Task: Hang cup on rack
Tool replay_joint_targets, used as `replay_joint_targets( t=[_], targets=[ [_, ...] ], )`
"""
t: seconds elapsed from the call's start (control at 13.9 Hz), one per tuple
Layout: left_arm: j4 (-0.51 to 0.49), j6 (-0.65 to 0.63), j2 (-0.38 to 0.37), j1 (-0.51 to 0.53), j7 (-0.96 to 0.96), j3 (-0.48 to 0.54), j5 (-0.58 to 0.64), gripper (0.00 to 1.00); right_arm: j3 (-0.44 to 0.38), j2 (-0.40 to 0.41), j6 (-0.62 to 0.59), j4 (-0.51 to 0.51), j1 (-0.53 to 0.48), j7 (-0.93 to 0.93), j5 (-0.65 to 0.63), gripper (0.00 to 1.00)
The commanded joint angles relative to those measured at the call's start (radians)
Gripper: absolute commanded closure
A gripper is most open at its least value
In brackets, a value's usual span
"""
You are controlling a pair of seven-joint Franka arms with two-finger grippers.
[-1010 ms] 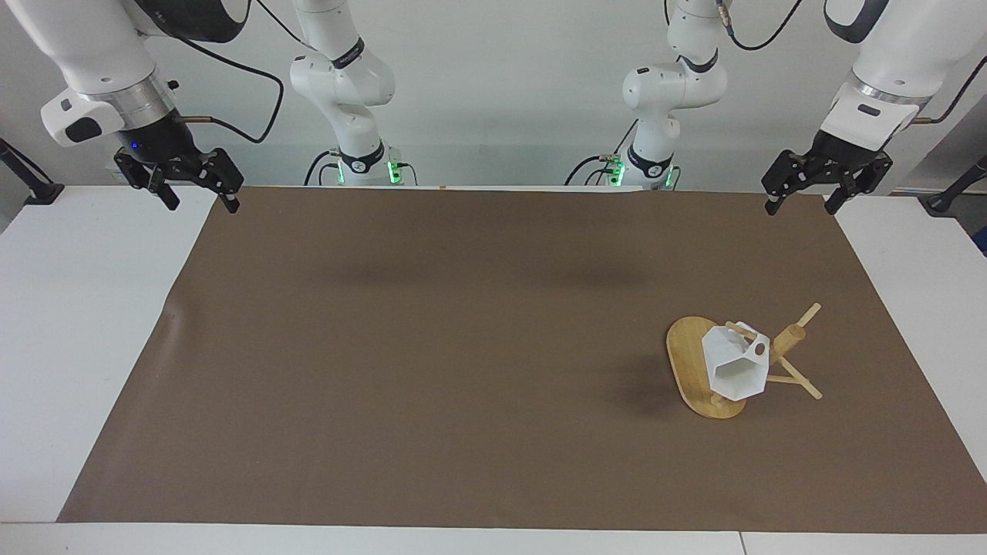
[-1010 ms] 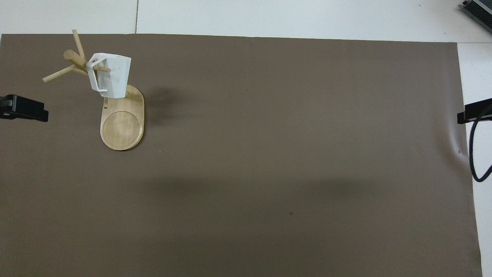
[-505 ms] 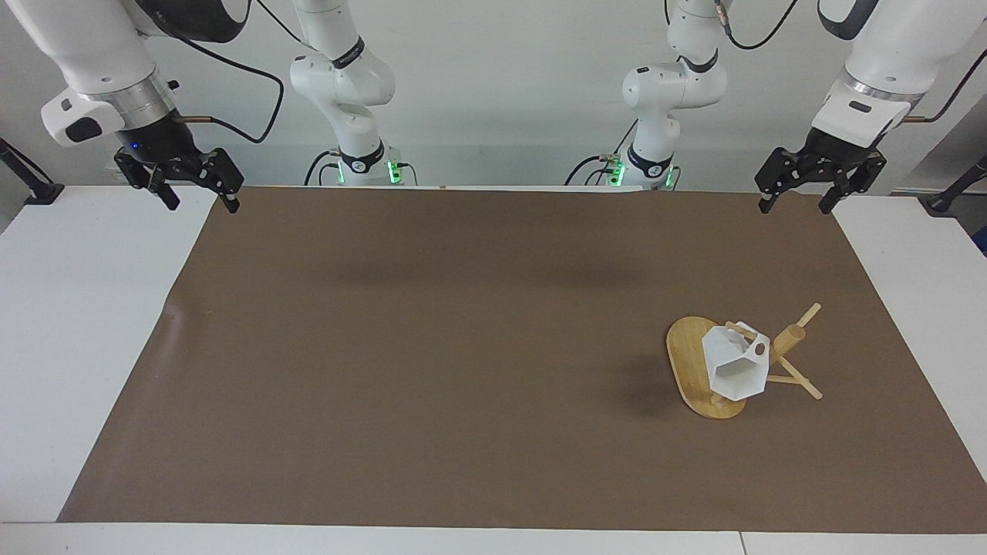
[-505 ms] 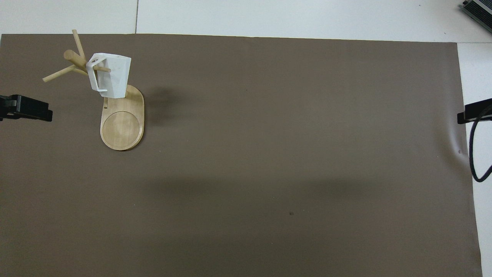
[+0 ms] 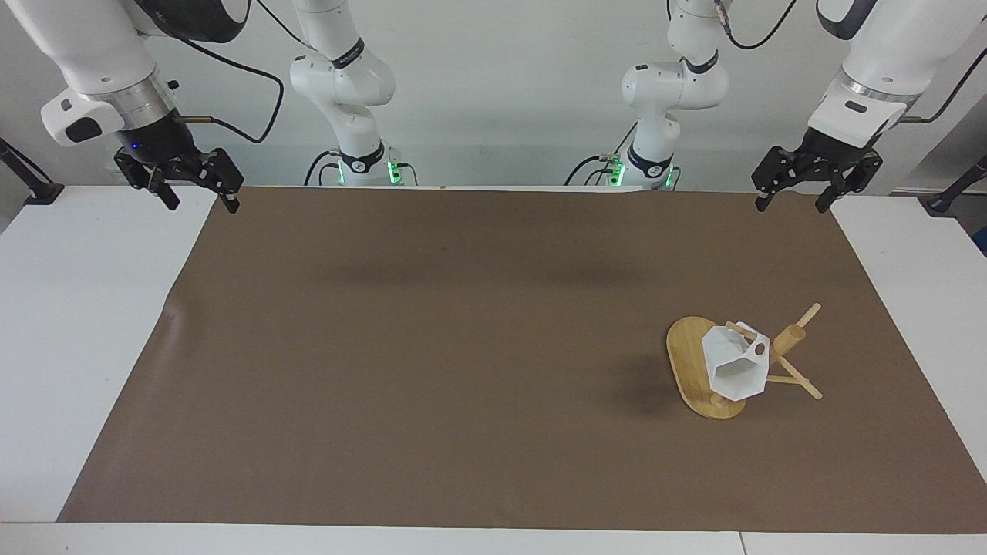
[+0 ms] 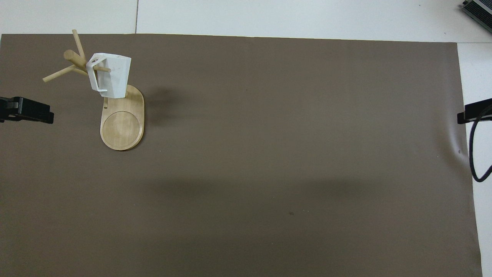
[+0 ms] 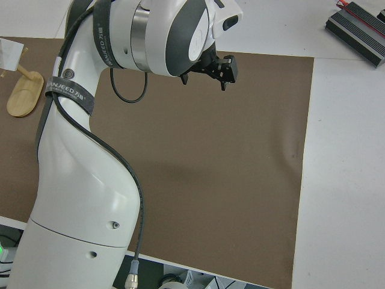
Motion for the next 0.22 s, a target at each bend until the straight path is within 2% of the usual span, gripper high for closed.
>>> replay_joint_targets(
  t=[0.0, 0.14],
  targets=[
    [0.009, -0.021, 0.001, -0.017, 0.015, 0.021, -0.012, 0.0, 0.009, -0.026, 0.015, -0.032, -0.012, 0.017, 0.015, 0.0],
    [0.012, -0.022, 0.002, -0.019, 0.015, 0.018, -0.013, 0.0, 0.009, -0.026, 0.015, -0.032, -0.011, 0.017, 0.015, 0.0]
  ],
)
